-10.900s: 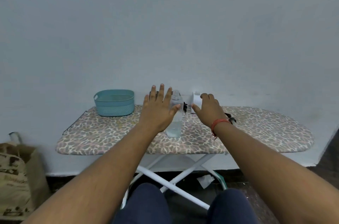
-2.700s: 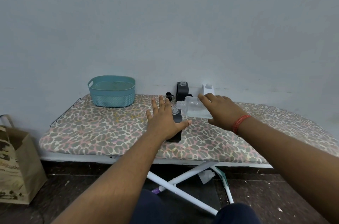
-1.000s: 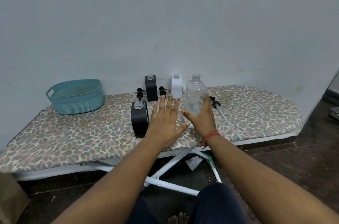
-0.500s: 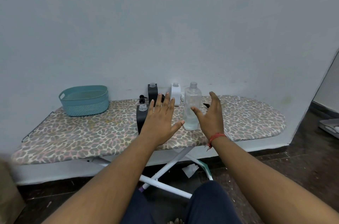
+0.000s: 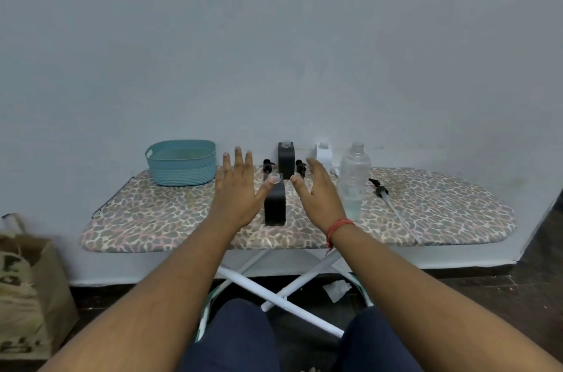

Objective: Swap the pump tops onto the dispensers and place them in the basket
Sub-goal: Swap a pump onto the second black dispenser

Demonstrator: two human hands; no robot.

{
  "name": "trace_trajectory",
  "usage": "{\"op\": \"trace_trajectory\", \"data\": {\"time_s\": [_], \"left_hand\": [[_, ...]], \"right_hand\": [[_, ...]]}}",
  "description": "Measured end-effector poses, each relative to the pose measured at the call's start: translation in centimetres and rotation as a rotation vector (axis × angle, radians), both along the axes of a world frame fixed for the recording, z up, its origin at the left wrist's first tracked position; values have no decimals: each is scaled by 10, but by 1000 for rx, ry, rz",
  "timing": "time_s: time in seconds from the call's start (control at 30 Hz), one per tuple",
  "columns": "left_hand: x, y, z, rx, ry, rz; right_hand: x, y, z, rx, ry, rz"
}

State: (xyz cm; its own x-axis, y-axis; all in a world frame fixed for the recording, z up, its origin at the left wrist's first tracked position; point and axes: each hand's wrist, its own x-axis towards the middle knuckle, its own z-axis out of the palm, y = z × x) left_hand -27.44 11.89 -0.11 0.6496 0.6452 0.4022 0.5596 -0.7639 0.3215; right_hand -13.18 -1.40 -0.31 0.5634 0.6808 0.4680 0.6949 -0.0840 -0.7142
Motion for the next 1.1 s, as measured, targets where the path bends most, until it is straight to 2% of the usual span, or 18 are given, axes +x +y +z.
{"op": "trace_trajectory", "data": {"time_s": [0.17, 0.27, 0.37, 0.5, 0.7, 1.1], "left_hand": [[7, 7, -32, -524, -147, -40], [19, 5, -44, -693, -209, -85], [31, 4, -53, -804, -304, -160], [41, -1, -57, -867, -417, -185], [31, 15, -49, -860, -551, -123], [-57, 100, -40, -811, -638, 34]], "right_hand": [[-8, 36, -33, -42, 230, 56], [-10, 49, -44, -35, 359, 76], [-15, 55, -49, -25, 409, 94], [-24, 65, -56, 34, 433, 81], [-44, 95, -53, 78, 448, 94], [-126, 186, -45, 62, 445, 269]]}}
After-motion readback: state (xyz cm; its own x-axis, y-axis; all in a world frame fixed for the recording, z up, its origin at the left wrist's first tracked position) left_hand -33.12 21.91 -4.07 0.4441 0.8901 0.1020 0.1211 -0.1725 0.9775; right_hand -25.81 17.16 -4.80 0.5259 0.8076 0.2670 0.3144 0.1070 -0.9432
